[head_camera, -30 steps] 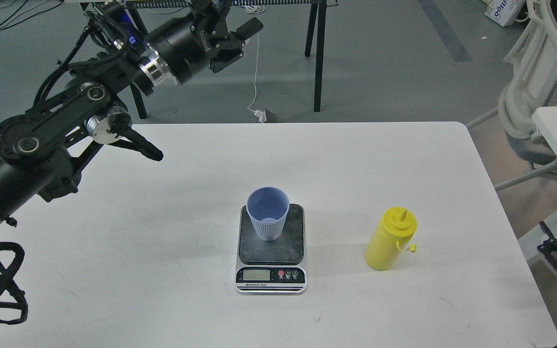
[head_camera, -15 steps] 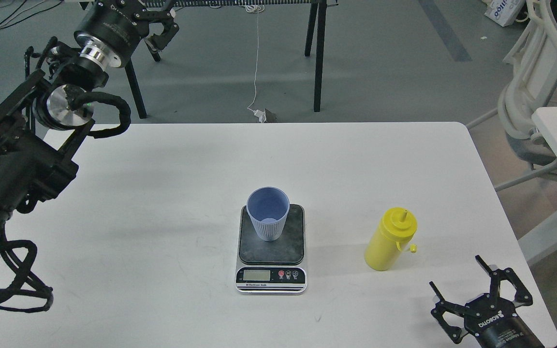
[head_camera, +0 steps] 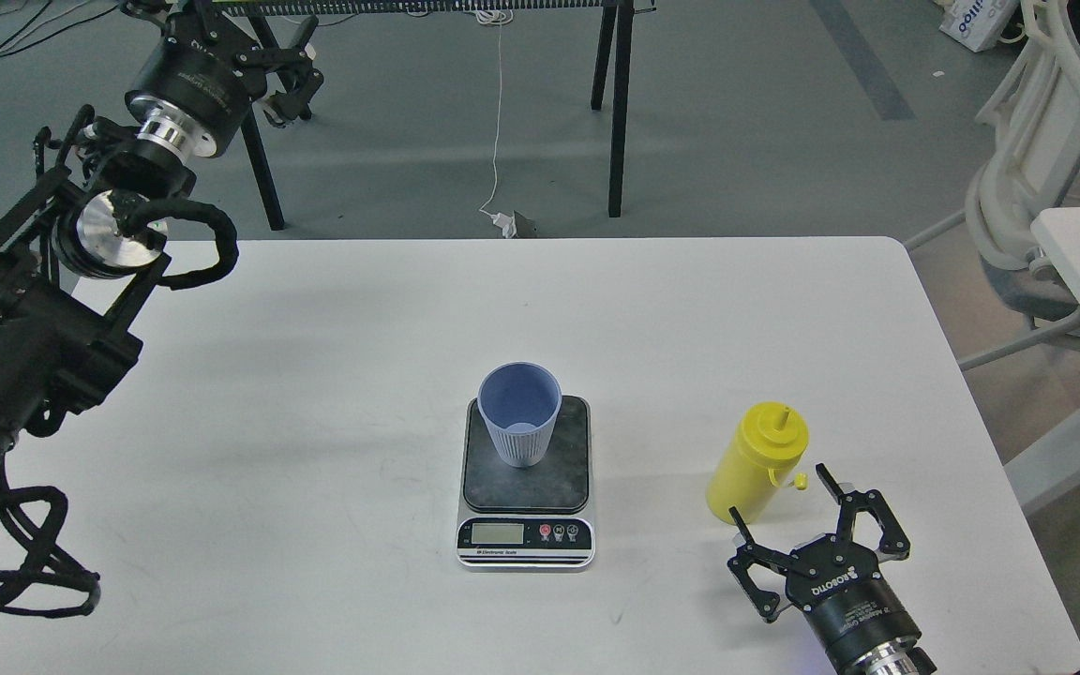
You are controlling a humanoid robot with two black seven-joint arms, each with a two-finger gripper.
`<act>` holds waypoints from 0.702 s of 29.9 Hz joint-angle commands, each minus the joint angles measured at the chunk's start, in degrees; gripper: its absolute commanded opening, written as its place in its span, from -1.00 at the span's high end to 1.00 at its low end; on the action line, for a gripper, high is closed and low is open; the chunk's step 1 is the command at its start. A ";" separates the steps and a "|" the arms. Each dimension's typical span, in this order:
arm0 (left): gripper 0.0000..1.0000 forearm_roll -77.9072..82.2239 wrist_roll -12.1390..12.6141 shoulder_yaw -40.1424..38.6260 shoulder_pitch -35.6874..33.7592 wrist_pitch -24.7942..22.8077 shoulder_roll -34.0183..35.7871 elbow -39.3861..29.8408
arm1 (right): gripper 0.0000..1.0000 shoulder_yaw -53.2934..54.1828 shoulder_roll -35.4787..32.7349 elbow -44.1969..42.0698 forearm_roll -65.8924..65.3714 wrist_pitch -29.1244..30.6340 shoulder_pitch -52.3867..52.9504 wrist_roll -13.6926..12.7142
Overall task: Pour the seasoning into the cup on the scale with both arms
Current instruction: 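Reach the right gripper to the yellow bottle and grasp it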
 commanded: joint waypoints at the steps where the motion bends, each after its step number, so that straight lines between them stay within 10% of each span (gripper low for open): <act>1: -0.99 0.00 0.01 -0.18 0.01 -0.06 0.30 -0.04 | -0.97 0.00 2.35 -3.09 0.03 0.00 2.07 0.00; 21: -0.99 -0.35 0.01 -0.44 -0.08 0.03 2.23 -0.30 | -0.84 1.15 6.67 -10.49 0.38 0.00 9.28 2.99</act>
